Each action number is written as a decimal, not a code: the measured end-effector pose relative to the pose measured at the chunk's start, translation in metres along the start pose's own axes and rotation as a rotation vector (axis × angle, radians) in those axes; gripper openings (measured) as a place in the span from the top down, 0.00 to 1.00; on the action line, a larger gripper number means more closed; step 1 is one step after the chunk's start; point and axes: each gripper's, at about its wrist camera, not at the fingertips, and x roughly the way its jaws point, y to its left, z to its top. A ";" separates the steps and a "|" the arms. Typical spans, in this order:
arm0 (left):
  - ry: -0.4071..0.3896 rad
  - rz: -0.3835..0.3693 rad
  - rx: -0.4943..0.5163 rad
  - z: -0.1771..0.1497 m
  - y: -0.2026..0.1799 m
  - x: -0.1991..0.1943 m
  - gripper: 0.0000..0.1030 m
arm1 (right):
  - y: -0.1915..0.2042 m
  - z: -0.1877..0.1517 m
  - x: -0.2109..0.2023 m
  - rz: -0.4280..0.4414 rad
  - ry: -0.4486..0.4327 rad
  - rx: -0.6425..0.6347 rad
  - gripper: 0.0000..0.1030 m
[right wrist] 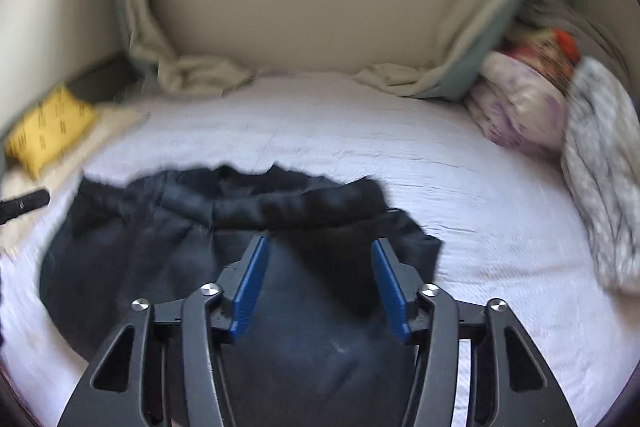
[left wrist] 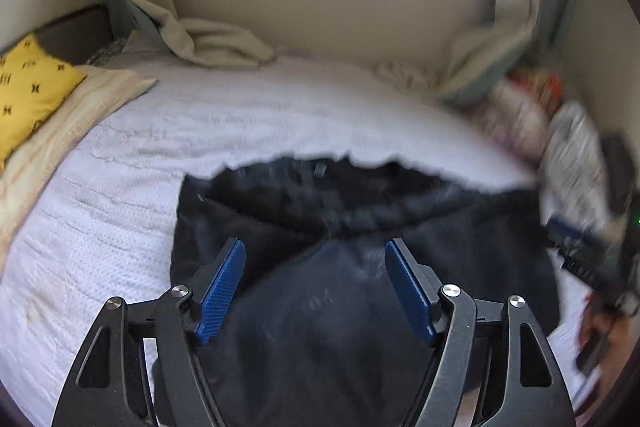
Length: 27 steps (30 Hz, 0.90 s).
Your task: Fold large clothes
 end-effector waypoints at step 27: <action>0.155 0.121 -0.066 -0.050 0.050 0.097 0.31 | -0.003 -0.057 0.112 -0.110 0.179 0.030 0.58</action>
